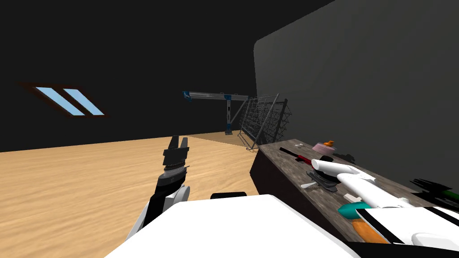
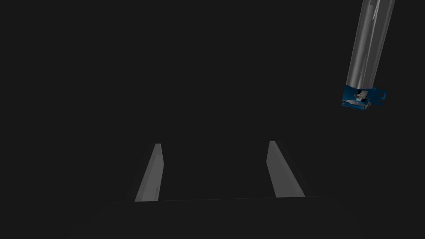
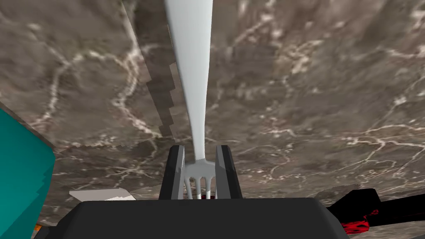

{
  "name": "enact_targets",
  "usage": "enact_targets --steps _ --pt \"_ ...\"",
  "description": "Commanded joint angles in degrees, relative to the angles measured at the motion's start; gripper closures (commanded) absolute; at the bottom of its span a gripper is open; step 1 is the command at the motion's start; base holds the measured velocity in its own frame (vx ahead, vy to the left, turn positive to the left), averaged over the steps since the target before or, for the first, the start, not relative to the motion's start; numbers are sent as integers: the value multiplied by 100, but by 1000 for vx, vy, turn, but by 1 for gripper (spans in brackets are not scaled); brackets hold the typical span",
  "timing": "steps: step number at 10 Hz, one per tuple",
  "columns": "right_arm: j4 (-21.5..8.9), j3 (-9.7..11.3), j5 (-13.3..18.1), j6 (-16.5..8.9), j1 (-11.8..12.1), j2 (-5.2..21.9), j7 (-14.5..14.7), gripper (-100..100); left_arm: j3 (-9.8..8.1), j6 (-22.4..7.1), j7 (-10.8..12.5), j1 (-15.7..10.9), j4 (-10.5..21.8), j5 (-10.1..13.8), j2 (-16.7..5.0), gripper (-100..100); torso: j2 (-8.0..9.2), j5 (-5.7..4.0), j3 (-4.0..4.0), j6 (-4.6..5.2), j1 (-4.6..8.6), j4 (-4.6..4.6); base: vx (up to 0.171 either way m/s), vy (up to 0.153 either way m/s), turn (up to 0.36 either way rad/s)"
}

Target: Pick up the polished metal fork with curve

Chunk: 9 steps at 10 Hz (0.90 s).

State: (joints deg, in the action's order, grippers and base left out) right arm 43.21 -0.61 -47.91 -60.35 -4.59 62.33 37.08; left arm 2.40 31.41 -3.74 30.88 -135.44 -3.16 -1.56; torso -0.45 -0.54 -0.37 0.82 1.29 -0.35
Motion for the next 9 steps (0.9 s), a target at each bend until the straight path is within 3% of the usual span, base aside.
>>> enact_targets --steps 1,3,4,5,7,8,9 --pt "286 -34 80 -76 134 -58 -15 100 0 0 0 0 0 0 0 0 0 0 0 0 0 0 160 -72 -269" --pt "571 -34 80 -76 134 -58 -15 100 1 -1 0 -3 1 0 0 0 14 0 8 -40 -21 8 42 -19 18" --pt "921 -132 219 -257 461 -144 -117 100 1 -1 0 -4 1 0 1 0 30 6 18 -41 -36 12 109 -53 -333" --pt "1090 -132 219 -257 461 -144 -117 100 0 0 0 -1 0 0 0 0 23 4 12 -3 -21 4 141 -36 -301" --pt "1422 -132 219 -257 461 -144 -117 100 1 -1 0 -3 1 0 1 0 19 -3 10 -35 -17 6 44 -10 -4" --pt "1645 -231 359 -438 788 -230 -220 100 2 -1 0 -4 1 0 1 0 30 -2 17 -44 -22 10 134 -27 -294" --pt "2011 -231 359 -438 788 -230 -220 100 1 0 0 -1 0 0 1 0 14 -6 6 -6 -12 0 142 -27 -349"
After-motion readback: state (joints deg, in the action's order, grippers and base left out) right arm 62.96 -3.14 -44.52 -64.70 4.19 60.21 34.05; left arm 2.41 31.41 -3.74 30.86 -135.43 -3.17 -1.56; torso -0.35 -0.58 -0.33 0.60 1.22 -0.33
